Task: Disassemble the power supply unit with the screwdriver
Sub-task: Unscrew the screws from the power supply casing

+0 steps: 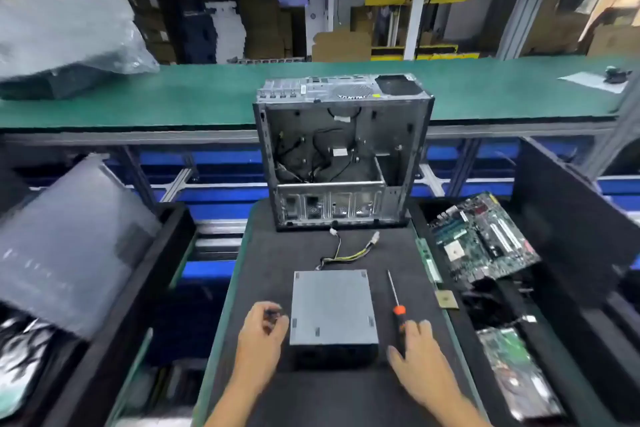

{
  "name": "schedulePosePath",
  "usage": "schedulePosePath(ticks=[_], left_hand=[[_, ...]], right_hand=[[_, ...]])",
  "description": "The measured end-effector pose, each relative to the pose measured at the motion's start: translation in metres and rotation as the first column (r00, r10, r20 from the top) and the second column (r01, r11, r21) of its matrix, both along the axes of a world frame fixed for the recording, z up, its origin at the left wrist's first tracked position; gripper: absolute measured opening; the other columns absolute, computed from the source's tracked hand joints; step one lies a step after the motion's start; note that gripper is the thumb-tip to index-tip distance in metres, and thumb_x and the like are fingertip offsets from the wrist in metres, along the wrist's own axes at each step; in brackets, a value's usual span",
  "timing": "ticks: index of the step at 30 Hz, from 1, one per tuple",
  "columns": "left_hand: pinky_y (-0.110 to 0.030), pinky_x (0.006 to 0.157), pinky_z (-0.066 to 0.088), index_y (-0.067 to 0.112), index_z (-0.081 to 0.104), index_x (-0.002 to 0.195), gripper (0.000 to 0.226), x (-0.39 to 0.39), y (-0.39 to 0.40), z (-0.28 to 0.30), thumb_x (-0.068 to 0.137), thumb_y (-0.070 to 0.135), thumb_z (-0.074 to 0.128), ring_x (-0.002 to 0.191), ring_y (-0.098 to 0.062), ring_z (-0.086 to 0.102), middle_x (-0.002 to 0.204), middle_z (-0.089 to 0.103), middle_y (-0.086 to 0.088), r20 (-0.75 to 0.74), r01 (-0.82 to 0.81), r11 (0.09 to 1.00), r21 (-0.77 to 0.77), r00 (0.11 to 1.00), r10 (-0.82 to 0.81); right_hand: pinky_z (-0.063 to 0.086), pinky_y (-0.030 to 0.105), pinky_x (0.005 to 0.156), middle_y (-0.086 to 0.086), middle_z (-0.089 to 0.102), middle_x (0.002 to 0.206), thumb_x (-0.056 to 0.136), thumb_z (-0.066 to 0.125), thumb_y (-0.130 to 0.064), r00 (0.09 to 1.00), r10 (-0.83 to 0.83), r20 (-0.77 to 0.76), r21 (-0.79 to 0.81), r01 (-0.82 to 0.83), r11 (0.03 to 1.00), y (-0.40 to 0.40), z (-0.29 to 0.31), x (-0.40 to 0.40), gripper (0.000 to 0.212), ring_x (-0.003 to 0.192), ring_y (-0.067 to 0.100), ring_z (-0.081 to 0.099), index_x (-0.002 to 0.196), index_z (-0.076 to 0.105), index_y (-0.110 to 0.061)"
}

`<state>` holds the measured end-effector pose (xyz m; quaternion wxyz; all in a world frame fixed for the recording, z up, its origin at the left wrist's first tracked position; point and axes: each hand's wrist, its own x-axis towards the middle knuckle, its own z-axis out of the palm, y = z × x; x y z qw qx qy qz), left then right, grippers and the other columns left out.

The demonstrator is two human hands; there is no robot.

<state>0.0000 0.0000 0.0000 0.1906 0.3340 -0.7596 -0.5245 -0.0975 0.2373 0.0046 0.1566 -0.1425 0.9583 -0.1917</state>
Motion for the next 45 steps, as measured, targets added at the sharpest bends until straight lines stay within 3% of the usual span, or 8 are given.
schedulePosePath(ticks=[3, 8, 12, 30, 33, 37, 41, 45], left_hand=[[-0.009, 0.061, 0.041, 0.027, 0.058, 0.088, 0.013, -0.017, 0.003, -0.004, 0.087, 0.016, 0.063, 0.071, 0.0, 0.055, 0.085, 0.062, 0.004, 0.056, 0.074, 0.996, 0.05, 0.995, -0.077], [-0.008, 0.06, 0.042, 0.025, 0.054, 0.098, 0.014, -0.031, 0.003, -0.009, 0.087, 0.021, 0.061, 0.073, 0.001, 0.056, 0.088, 0.061, 0.007, 0.066, 0.099, 0.994, 0.033, 0.993, -0.101], [-0.02, 0.069, 0.043, 0.02, 0.049, 0.11, 0.02, -0.038, 0.004, -0.01, 0.091, 0.021, 0.055, 0.091, -0.011, 0.057, 0.105, 0.057, 0.003, 0.094, 0.115, 0.99, 0.083, 0.988, -0.123], [-0.016, 0.069, 0.041, 0.02, 0.048, 0.115, 0.02, -0.034, 0.01, -0.009, 0.096, 0.021, 0.052, 0.093, -0.006, 0.055, 0.108, 0.055, 0.002, 0.053, 0.085, 0.985, 0.153, 0.994, -0.094], [-0.016, 0.068, 0.04, 0.021, 0.047, 0.114, 0.016, -0.033, 0.011, -0.009, 0.098, 0.026, 0.046, 0.091, -0.002, 0.053, 0.108, 0.055, 0.005, 0.089, 0.093, 0.981, 0.173, 0.99, -0.11], [-0.027, 0.068, 0.037, 0.019, 0.049, 0.109, 0.027, -0.036, 0.019, -0.008, 0.1, 0.034, 0.029, 0.086, -0.005, 0.048, 0.099, 0.053, 0.007, 0.246, 0.089, 0.979, 0.186, 0.96, -0.134], [-0.031, 0.073, 0.037, 0.012, 0.053, 0.103, 0.031, -0.038, 0.018, -0.008, 0.1, 0.027, 0.027, 0.09, -0.016, 0.049, 0.099, 0.055, 0.001, 0.238, 0.093, 0.983, 0.157, 0.963, -0.129], [-0.03, 0.067, 0.036, 0.007, 0.05, 0.083, 0.03, -0.036, 0.016, -0.008, 0.098, 0.022, 0.029, 0.078, -0.018, 0.043, 0.086, 0.054, -0.001, 0.205, 0.062, 0.982, 0.181, 0.974, -0.099]], right_hand=[[0.046, 0.03, 0.075, 0.004, 0.035, 0.119, 0.094, 0.057, -0.03, 0.994, -0.088, -0.07, 0.024, 0.09, 0.996, -0.01, -0.006, -0.004, 0.036, 0.11, 0.024, 0.053, 0.121, 0.039, -0.015], [0.047, 0.035, 0.077, 0.01, 0.038, 0.122, 0.092, 0.062, -0.031, 0.984, -0.158, -0.086, 0.047, 0.163, 0.986, -0.009, -0.016, -0.017, 0.041, 0.106, 0.03, 0.057, 0.119, 0.04, -0.009], [0.044, 0.037, 0.075, 0.014, 0.037, 0.124, 0.095, 0.058, -0.028, 0.99, -0.137, -0.024, 0.094, 0.138, 0.986, -0.008, -0.022, -0.028, 0.039, 0.1, 0.035, 0.06, 0.119, 0.038, -0.004], [0.037, 0.036, 0.071, 0.017, 0.049, 0.123, 0.098, 0.051, -0.023, 0.991, -0.122, 0.045, 0.099, 0.117, 0.988, -0.016, -0.027, -0.047, 0.028, 0.106, 0.038, 0.057, 0.116, 0.04, -0.003], [0.036, 0.033, 0.066, 0.02, 0.056, 0.11, 0.096, 0.049, -0.016, 0.97, -0.192, 0.15, -0.106, 0.209, 0.972, -0.022, -0.023, -0.057, 0.016, 0.088, 0.033, 0.054, 0.102, 0.041, -0.004], [0.036, 0.019, 0.039, 0.006, 0.052, 0.074, 0.087, 0.054, -0.013, 0.857, -0.202, 0.473, -0.422, 0.422, 0.802, -0.04, -0.013, -0.057, 0.01, 0.056, 0.02, 0.045, 0.084, 0.046, -0.018], [0.037, 0.02, 0.039, 0.001, 0.054, 0.046, 0.085, 0.061, -0.011, 0.743, -0.247, 0.622, -0.479, 0.611, 0.631, -0.049, -0.014, -0.058, 0.026, 0.038, 0.018, 0.044, 0.063, 0.048, -0.014], [0.038, 0.017, 0.035, 0.007, 0.059, 0.053, 0.086, 0.069, -0.041, 0.694, -0.228, 0.683, -0.39, 0.61, 0.69, -0.049, -0.007, -0.069, 0.035, 0.033, 0.016, 0.047, 0.075, 0.06, -0.009]])
